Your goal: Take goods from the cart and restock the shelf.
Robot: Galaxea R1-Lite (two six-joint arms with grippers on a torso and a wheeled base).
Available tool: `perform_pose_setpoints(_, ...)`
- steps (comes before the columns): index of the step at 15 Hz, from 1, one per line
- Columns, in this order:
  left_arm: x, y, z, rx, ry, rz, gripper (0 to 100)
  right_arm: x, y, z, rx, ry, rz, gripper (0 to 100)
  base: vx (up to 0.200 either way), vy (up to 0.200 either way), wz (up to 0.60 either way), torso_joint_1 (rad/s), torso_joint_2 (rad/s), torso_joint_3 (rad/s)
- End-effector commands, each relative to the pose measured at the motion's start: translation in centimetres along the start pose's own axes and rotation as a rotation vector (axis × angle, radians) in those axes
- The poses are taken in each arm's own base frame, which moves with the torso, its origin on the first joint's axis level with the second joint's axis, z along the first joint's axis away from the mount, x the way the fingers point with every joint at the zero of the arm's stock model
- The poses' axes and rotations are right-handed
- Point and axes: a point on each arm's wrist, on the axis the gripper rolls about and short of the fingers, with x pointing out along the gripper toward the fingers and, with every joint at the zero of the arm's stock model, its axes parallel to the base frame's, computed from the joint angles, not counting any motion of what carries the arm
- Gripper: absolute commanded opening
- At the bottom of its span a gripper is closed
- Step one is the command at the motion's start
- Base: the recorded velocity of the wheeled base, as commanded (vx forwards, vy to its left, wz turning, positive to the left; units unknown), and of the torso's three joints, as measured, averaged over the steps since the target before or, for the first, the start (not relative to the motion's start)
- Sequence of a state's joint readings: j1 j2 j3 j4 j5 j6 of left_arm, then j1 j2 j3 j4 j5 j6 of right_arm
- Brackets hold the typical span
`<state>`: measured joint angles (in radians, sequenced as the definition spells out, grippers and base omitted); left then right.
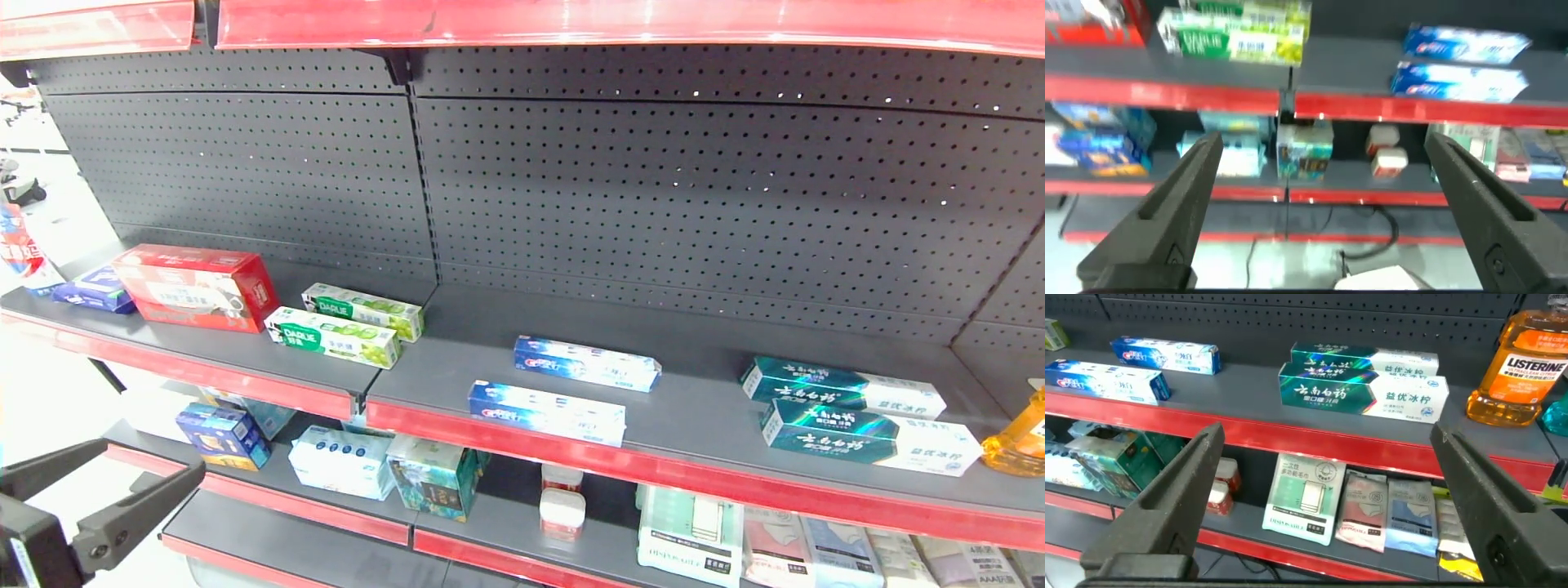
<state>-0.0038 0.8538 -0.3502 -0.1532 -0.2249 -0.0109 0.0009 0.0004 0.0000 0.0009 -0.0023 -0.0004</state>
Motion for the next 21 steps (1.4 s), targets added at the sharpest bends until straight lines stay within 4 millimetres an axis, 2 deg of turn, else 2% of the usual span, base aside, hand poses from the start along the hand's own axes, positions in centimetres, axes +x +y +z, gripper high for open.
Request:
perform_pose_setpoints(1, 1.9, 0.7, -0.3, -0.032, 0.094, 0.024, 100, 0.0, 0.0, 0.0, 0.0, -0.001, 0.001, 100, 0.0, 0.0, 0.0, 0.0, 0.0, 0.0)
perform_pose_setpoints(6, 3.5, 1.3, 0.0, -0.03, 0.102, 0.038, 100, 0.0, 0.0, 0.0, 0.0, 0.0, 0.0, 100, 0.0, 0.0, 0.0, 0.0, 0.0, 0.0)
perform_pose_setpoints(12, 3.8, 1.3, 0.0, -0.031, 0.113, 0.038, 100, 0.0, 0.0, 0.0, 0.0, -0.001, 0.0, 100, 0.0, 0.0, 0.0, 0.0, 0.0, 0.0)
perform_pose_setpoints(20, 3.9, 1.3, 0.0, -0.029, 0.113, 0.036, 100, 0.0, 0.0, 0.0, 0.003, -0.001, -0.002, 100, 0.0, 0.0, -0.6, 0.004, 0.0, 0.003)
perform_pose_setpoints(21, 3.9, 1.3, 0.0, -0.029, 0.114, 0.036, 100, 0.0, 0.0, 0.0, 0.003, -0.001, 0.0, 100, 0.0, 0.0, 0.0, 0.0, 0.0, 0.0)
